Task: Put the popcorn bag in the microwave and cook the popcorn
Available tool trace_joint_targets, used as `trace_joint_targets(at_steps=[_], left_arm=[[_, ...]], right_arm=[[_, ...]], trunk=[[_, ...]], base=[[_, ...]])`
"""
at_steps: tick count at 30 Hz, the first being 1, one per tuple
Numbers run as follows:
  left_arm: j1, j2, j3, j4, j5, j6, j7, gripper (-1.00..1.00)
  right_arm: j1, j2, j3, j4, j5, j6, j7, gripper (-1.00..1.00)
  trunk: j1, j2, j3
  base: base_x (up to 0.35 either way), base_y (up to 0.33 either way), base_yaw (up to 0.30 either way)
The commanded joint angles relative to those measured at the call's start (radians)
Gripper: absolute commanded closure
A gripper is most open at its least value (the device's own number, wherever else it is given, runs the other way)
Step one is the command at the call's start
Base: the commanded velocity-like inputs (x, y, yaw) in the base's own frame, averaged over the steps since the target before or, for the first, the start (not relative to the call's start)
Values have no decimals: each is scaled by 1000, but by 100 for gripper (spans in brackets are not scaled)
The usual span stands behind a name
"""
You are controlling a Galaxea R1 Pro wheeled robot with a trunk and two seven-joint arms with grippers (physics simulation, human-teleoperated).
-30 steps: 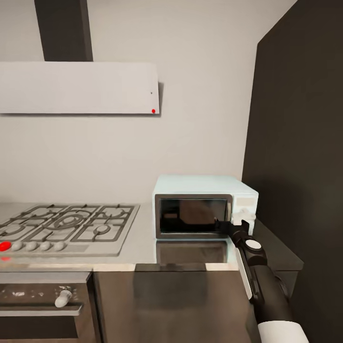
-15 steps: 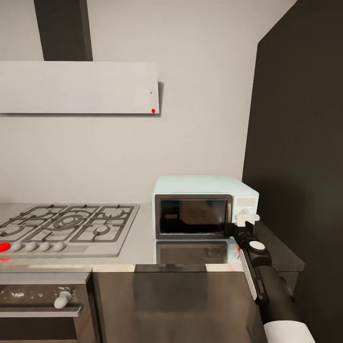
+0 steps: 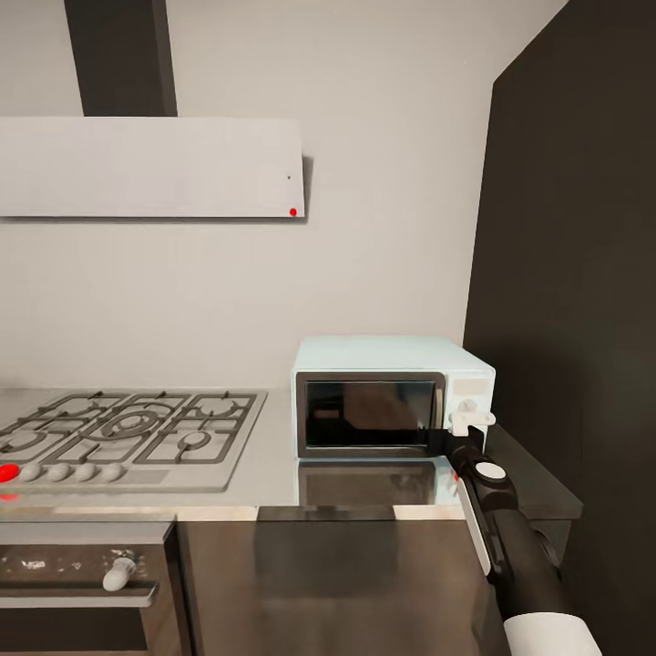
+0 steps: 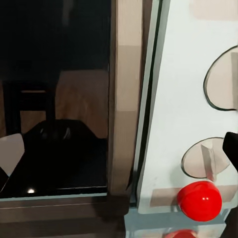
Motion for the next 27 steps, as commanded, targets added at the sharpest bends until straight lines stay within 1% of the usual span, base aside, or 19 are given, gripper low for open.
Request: trace_joint_targets(at_steps=[1,14,18,27], left_arm=[[0,0,0,0,7,-2,0,-100],[0,-2,0,0,7,-2,0,-100],[0,-2,0,0,7,-3,0,-100],[0,-2,0,0,6,-2,0,-100]], right_arm=[[-1,1,-1,-1,9,6,1,-100],[-1,1,-1,-1,9,6,3,-100],[-1,1,-1,-1,9,6,4,-100],[-1,1,-1,-1,12,6,4,-100]], trunk=[[0,-1,-1],[0,-1,-1],[0,-1,-1],[0,-1,-1]], base=[[8,0,0],[22,0,0],[102,0,0],[6,0,0]])
